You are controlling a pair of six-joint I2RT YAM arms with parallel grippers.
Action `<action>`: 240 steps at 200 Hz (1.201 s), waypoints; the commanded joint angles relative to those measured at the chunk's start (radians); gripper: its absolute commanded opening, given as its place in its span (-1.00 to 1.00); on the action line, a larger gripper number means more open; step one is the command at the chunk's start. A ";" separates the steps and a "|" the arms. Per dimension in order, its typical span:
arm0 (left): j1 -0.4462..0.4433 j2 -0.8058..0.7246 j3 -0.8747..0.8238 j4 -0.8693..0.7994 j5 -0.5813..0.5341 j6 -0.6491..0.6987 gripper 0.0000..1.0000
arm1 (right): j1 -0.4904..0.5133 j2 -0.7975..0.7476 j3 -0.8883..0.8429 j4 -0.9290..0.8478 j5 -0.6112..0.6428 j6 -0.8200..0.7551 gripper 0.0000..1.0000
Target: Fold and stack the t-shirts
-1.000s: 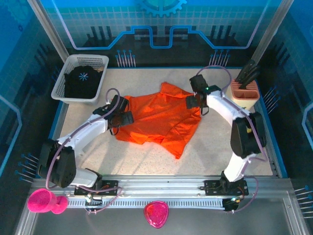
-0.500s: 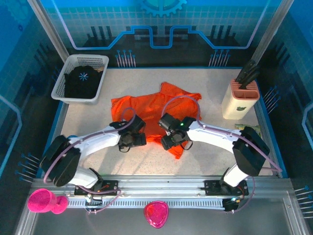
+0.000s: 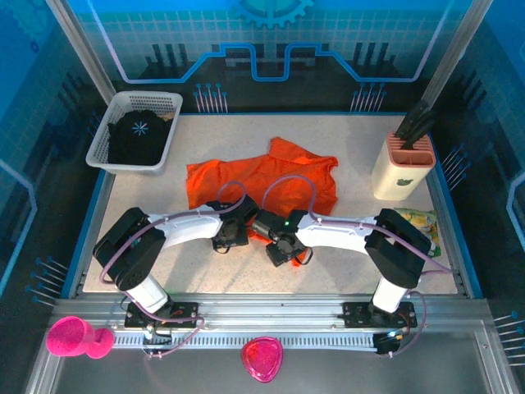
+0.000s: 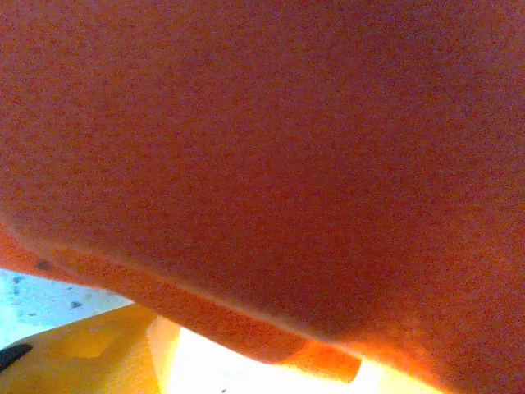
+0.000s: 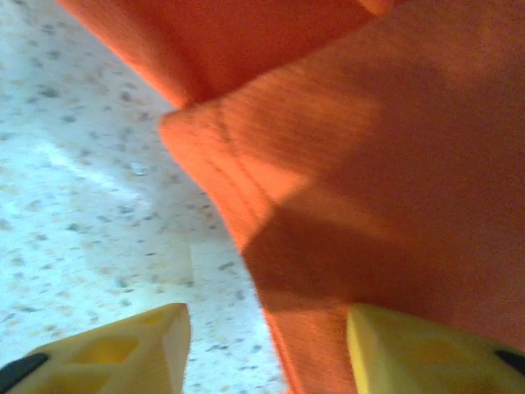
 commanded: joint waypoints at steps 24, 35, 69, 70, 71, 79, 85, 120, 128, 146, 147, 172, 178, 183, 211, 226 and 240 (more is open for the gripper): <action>-0.001 -0.028 0.031 0.004 -0.071 0.010 -0.37 | -0.025 0.055 0.011 -0.087 0.210 0.111 -0.52; -0.002 -0.056 0.028 -0.013 -0.086 0.012 -0.44 | -0.031 0.047 0.009 -0.076 0.223 0.117 -0.66; 0.008 -0.138 0.036 -0.098 -0.139 0.041 -0.72 | -0.044 -0.041 0.001 -0.097 0.254 0.122 -1.00; 0.008 -0.140 0.036 -0.101 -0.141 0.042 -0.73 | -0.045 -0.045 0.000 -0.098 0.255 0.122 -1.00; 0.009 -0.142 0.036 -0.104 -0.143 0.042 -0.74 | -0.045 -0.047 0.000 -0.101 0.256 0.122 -1.00; 0.016 -0.160 0.036 -0.123 -0.160 0.043 -0.78 | -0.052 -0.085 -0.004 -0.109 0.257 0.119 -1.00; 0.024 -0.173 0.036 -0.137 -0.174 0.045 -0.80 | -0.059 -0.117 -0.007 -0.114 0.255 0.115 -1.00; 0.095 -0.243 0.020 -0.172 -0.209 0.088 -0.88 | -0.165 -0.338 -0.071 -0.064 0.102 0.075 -1.00; 0.114 -0.254 0.019 -0.171 -0.205 0.110 -0.88 | -0.210 -0.388 -0.103 -0.032 0.025 0.072 -1.00; 0.153 -0.258 0.026 -0.173 -0.188 0.169 -0.87 | -0.341 -0.486 -0.204 0.051 -0.148 0.089 -1.00; 0.156 -0.257 0.027 -0.174 -0.187 0.173 -0.87 | -0.348 -0.490 -0.210 0.056 -0.157 0.091 -1.00; 0.180 -0.231 0.051 -0.205 -0.177 0.225 -0.71 | -0.499 -0.565 -0.320 0.118 -0.292 0.129 -1.00; 0.180 -0.225 0.054 -0.209 -0.167 0.235 -0.63 | -0.520 -0.572 -0.333 0.118 -0.300 0.138 -1.00; 0.180 -0.219 0.056 -0.210 -0.156 0.242 -0.56 | -0.529 -0.577 -0.343 0.114 -0.302 0.144 -1.00; 0.179 -0.225 0.057 -0.232 -0.112 0.257 0.06 | -0.538 -0.594 -0.384 0.067 -0.276 0.199 -1.00; 0.180 -0.249 0.066 -0.258 -0.128 0.266 0.35 | -0.539 -0.618 -0.423 0.048 -0.261 0.253 -1.00; 0.182 -0.266 0.080 -0.278 -0.157 0.282 0.51 | -0.538 -0.659 -0.473 0.041 -0.246 0.311 -1.00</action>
